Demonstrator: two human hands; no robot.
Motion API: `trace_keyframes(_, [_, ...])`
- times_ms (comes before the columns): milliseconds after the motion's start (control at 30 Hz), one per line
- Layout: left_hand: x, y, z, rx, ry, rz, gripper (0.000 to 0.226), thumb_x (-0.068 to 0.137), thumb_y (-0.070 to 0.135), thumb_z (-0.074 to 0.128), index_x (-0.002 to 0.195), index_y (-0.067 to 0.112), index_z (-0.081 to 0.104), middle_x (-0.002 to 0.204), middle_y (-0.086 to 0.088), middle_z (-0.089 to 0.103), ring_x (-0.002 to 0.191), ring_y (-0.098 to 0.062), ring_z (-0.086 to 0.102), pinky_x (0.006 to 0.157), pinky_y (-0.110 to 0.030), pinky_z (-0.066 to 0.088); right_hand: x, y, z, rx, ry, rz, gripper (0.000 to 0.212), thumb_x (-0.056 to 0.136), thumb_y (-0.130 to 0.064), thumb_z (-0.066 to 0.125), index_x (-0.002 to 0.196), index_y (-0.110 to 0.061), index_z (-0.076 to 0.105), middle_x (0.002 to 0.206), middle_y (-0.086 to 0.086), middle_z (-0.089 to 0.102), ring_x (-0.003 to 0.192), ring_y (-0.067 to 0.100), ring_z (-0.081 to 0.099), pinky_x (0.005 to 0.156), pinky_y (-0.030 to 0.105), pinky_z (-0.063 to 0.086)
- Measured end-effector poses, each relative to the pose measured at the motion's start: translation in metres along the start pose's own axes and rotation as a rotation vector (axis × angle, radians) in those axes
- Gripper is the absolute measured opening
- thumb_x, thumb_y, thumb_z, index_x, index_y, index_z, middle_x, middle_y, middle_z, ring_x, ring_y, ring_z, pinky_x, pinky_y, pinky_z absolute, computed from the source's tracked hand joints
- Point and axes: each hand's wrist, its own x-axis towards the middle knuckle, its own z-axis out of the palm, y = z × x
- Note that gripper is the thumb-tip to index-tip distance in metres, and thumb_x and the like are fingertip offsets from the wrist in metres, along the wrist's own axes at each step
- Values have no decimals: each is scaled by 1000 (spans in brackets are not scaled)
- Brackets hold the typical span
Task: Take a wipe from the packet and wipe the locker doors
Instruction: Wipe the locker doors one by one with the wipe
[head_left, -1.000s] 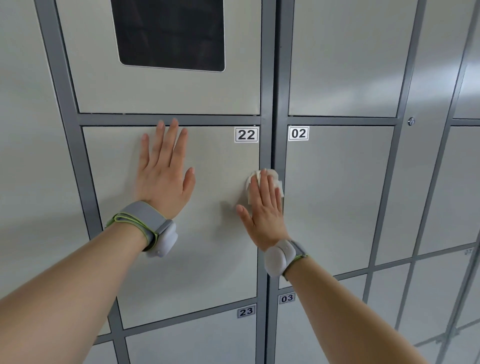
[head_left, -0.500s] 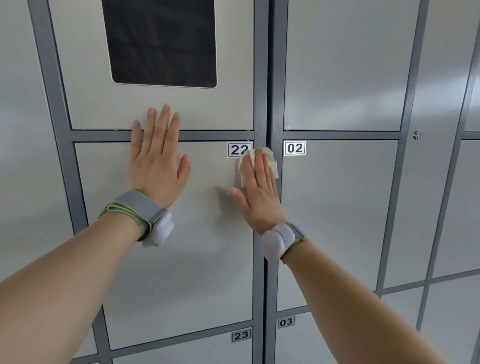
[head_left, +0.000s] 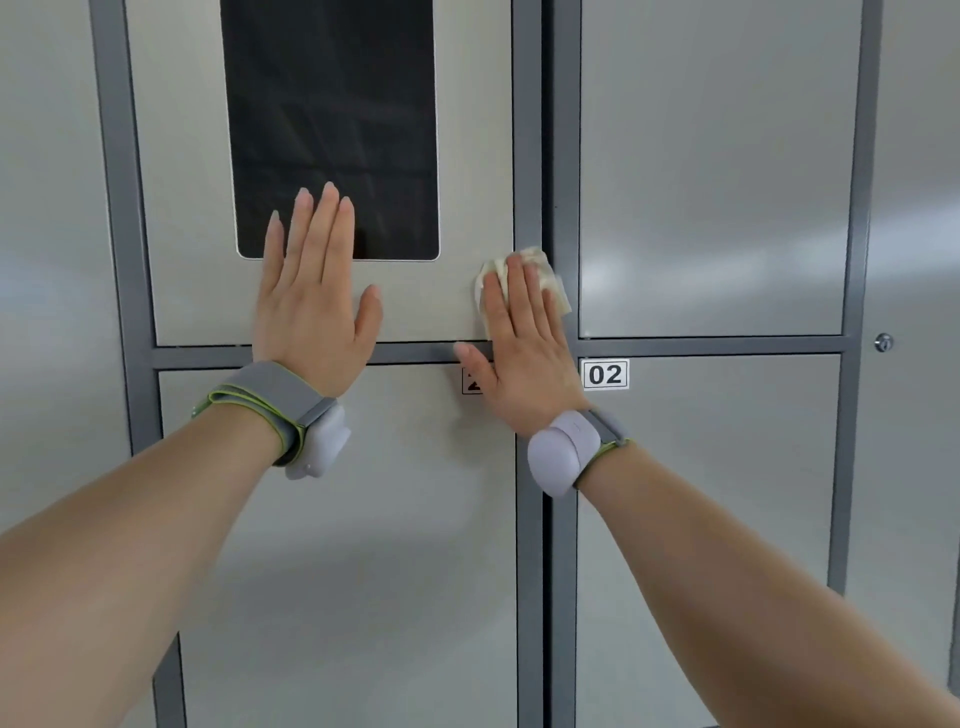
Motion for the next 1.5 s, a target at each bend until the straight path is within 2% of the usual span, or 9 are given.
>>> trace_keyframes(133, [26, -3, 2, 18, 21, -7, 63, 91, 28, 33, 144, -6, 28, 152, -20, 26, 142, -36, 19, 117, -47, 9, 46, 5, -16, -88, -2, -5, 92, 82, -69, -4, 150, -7, 4, 158, 15, -4, 146, 27, -8, 115, 32, -13])
trace_keyframes(267, [54, -13, 3, 63, 35, -51, 64, 91, 30, 30, 145, -3, 25, 154, -18, 23, 144, -34, 15, 118, -46, 6, 64, 5, -22, -116, 7, -11, 88, 81, -63, -4, 151, -9, 1, 158, 14, -8, 145, 27, -12, 116, 34, -12])
trace_keyframes(400, [80, -26, 1, 107, 32, -84, 63, 94, 31, 31, 147, -1, 20, 156, -16, 18, 145, -32, 10, 118, -43, 3, 62, 15, -24, -137, -54, -82, 86, 81, -63, -5, 151, -13, -2, 157, 13, -13, 144, 26, -16, 117, 36, -11])
trace_keyframes(467, [93, -32, -1, 111, 32, -106, 61, 97, 28, 35, 148, -1, 19, 156, -16, 16, 145, -31, 8, 118, -43, 1, 71, 20, -28, -159, -62, -109, 83, 85, -64, 0, 151, -14, -3, 157, 14, -14, 144, 26, -17, 117, 36, -12])
trace_keyframes(567, [106, -40, -2, 146, 28, -147, 60, 99, 26, 38, 149, 1, 17, 157, -14, 14, 145, -30, 6, 118, -43, 1, 95, 21, -37, -179, -68, -96, 74, 95, -59, 18, 151, -16, -4, 157, 12, -16, 144, 25, -18, 116, 35, -13])
trace_keyframes(767, [126, -52, -3, 179, 0, -190, 60, 99, 29, 37, 149, 3, 17, 158, -12, 13, 146, -28, 6, 117, -45, 2, 145, 24, -52, -232, -21, -74, 74, 95, -58, 19, 151, -15, -3, 157, 13, -15, 144, 25, -17, 117, 37, -9])
trace_keyframes(967, [147, -59, -4, 160, -10, -155, 60, 99, 29, 36, 149, 2, 16, 158, -11, 11, 146, -27, 6, 117, -42, 2, 191, 21, -70, -217, -16, -34, 76, 95, -60, 19, 151, -14, -3, 157, 14, -13, 144, 25, -16, 118, 37, -8])
trace_keyframes(1300, [174, -86, -10, 116, 44, -175, 59, 100, 28, 35, 149, 1, 15, 158, -11, 10, 146, -26, 7, 118, -41, 1, 164, 15, -58, -254, -41, -107, 81, 92, -62, 19, 150, -11, -6, 157, 11, -16, 144, 24, -18, 117, 37, -11])
trace_keyframes(1500, [190, -102, -13, 96, 59, -164, 59, 100, 27, 35, 149, 0, 16, 158, -13, 12, 146, -26, 8, 118, -39, 3, 208, 9, -69, -232, -12, -24, 81, 92, -63, 19, 150, -11, -5, 158, 10, -13, 145, 21, -16, 118, 36, -8])
